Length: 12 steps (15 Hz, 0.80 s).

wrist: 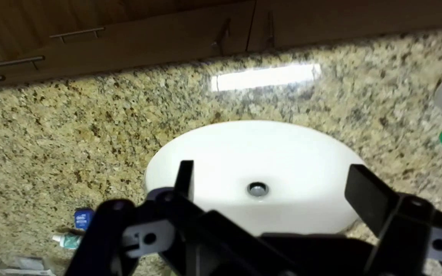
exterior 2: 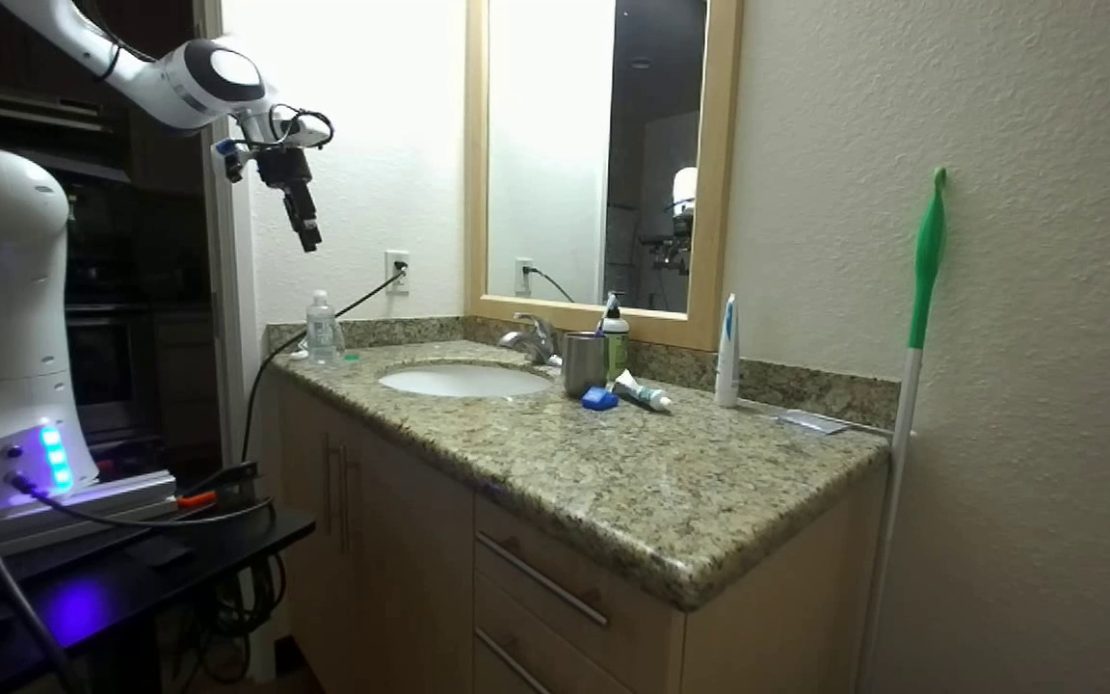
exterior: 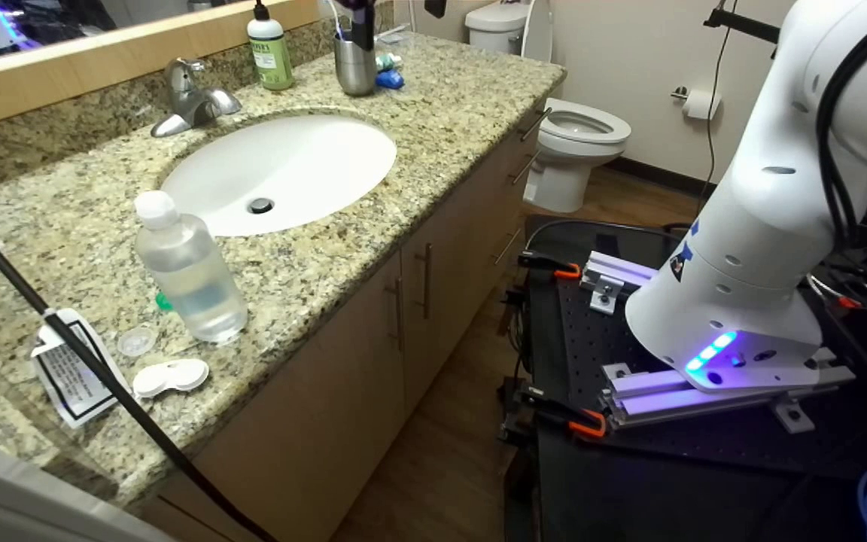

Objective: Pick up the silver cup and move it to the left. Pick up the silver cup and move it to the right

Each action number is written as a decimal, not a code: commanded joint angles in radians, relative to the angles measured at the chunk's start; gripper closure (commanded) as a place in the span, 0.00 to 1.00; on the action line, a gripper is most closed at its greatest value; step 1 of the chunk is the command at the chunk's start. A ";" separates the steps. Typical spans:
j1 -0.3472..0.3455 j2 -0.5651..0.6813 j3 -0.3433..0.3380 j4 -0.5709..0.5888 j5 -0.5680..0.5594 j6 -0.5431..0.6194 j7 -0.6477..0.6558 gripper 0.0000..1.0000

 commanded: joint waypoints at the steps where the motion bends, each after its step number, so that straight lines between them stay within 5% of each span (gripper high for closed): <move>1: -0.122 0.201 -0.040 0.136 -0.048 0.111 0.104 0.00; 7: -0.207 0.482 -0.204 0.433 -0.026 0.123 0.218 0.00; 8: -0.169 0.362 -0.203 0.305 -0.046 0.152 0.183 0.00; 12: -0.171 0.502 -0.248 0.422 -0.074 0.195 0.255 0.00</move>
